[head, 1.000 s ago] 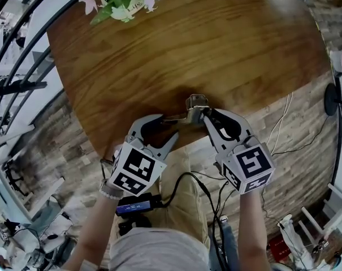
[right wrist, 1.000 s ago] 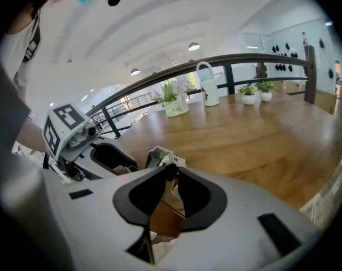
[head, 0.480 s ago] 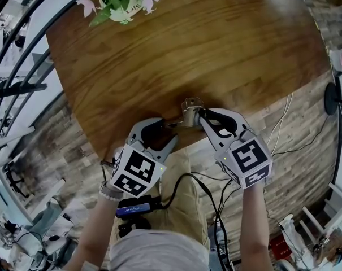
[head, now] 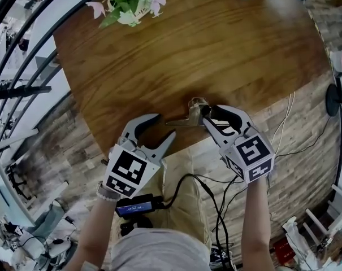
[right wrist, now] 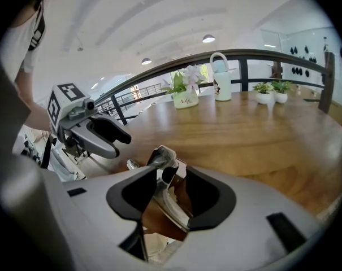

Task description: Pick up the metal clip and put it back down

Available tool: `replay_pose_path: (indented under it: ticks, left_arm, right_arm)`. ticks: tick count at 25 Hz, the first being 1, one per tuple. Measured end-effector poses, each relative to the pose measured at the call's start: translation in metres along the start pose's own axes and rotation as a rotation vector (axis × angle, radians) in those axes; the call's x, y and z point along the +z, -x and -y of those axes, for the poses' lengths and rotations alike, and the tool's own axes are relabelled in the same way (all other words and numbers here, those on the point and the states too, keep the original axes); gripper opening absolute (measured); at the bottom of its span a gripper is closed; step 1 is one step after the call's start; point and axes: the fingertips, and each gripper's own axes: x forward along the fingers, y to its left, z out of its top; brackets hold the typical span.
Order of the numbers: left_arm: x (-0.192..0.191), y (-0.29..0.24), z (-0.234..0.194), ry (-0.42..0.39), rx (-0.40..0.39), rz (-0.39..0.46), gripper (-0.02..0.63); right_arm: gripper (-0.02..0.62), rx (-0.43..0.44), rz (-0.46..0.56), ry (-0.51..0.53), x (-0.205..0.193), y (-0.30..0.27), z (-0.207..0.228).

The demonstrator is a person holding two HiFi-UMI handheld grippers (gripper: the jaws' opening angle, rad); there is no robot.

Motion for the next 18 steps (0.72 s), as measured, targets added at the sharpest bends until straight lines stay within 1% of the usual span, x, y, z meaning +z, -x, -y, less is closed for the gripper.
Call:
replay_pose_path:
  ticks: [1,3,6,7,9,11,12,14,18]
  left_arm:
    - [0.003,0.003,-0.001,-0.002,-0.001,0.011,0.199]
    - [0.008,0.009,-0.001,-0.006,-0.008,0.032,0.199]
    - [0.016,0.019,0.002,-0.019,-0.016,0.059,0.199]
    - [0.020,0.022,0.003,-0.027,-0.018,0.073,0.177]
    - [0.028,0.030,0.005,-0.043,-0.021,0.106,0.149]
    - [0.037,0.039,0.006,-0.054,-0.020,0.138,0.127]
    - [0.041,0.044,0.005,-0.060,-0.020,0.154,0.111]
    - [0.049,0.056,0.005,-0.074,-0.022,0.182,0.082]
    - [0.062,0.079,0.005,-0.119,-0.031,0.226,0.050]
  right_arm:
    - [0.178,-0.009,0.006,-0.009,0.001,0.001,0.000]
    - [0.178,-0.030,0.029,-0.031,0.004,0.005,0.000]
    - [0.178,-0.069,0.100,-0.080,0.015,0.014,-0.003]
    - [0.172,-0.088,0.130,-0.096,0.020,0.017,-0.004]
    - [0.106,-0.143,0.183,-0.123,0.029,0.025,-0.006]
    - [0.018,-0.208,0.222,-0.146,0.037,0.034,-0.007]
    - [0.006,-0.236,0.241,-0.151,0.041,0.038,-0.009]
    - [0.006,-0.278,0.276,-0.145,0.049,0.046,-0.017]
    - [0.005,-0.326,0.306,-0.102,0.065,0.062,-0.038]
